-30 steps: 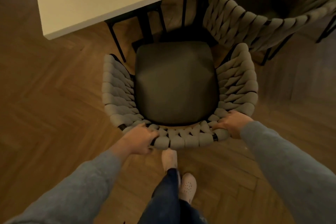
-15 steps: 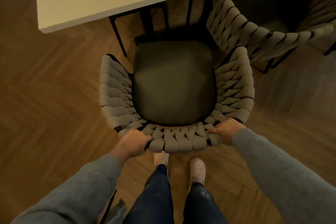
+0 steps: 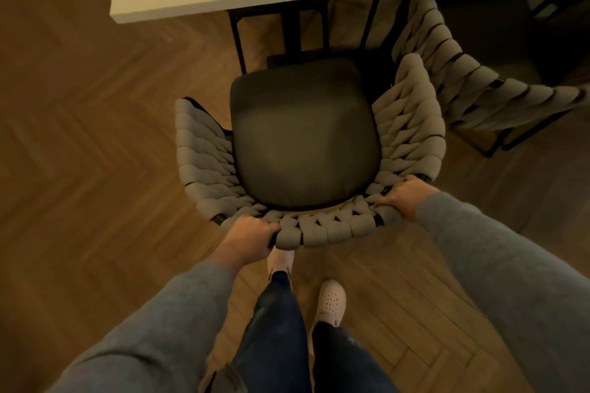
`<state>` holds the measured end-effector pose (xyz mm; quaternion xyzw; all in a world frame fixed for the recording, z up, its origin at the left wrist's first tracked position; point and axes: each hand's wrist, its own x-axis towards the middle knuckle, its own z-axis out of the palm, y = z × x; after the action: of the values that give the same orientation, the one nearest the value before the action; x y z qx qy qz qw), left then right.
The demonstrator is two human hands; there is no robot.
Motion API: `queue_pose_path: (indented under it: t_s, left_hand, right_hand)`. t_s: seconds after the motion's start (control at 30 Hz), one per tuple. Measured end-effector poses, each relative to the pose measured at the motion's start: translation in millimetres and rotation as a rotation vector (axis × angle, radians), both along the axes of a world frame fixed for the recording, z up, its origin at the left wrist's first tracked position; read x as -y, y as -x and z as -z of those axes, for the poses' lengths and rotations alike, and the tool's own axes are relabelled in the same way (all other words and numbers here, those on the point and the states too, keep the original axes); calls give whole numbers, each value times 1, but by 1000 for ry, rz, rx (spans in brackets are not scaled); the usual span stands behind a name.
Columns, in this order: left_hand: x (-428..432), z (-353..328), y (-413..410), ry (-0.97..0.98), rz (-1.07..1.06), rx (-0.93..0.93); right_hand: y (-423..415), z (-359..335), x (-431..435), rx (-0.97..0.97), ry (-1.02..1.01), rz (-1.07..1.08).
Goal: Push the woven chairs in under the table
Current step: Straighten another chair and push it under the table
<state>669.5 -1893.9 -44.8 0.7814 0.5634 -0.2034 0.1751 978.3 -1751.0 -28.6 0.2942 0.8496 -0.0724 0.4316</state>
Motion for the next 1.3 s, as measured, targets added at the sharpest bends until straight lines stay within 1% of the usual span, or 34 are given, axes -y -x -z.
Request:
queue_pose_path:
  t_s: [0.13,0.23,0.43,0.63,0.8,1.1,1.3]
  left_hand:
    - [-22,-2,-5,-17,-39,14]
    - [-41,-2,0,0,-42,32]
    - [-76,-11,23,23,29,-21]
    - [-123,-18,42,5,95,-45]
    - [-167,-13,58,14,87,-35]
    - [-233,-3,66,14,127,-8]
    - [-253,0,70,16,190,-3]
  right_hand:
    - [8,-13,-30,38,-57,-54]
    - [14,-14,-44,16,-82,-21]
    - [29,-7,-63,-85,-105,56]
    - [41,-6,-92,-108,-86,136]
    - [52,-3,-127,-141,-107,162]
    - [59,0,-185,-98,-137,190]
    - [62,-7,-202,-51,-134,162]
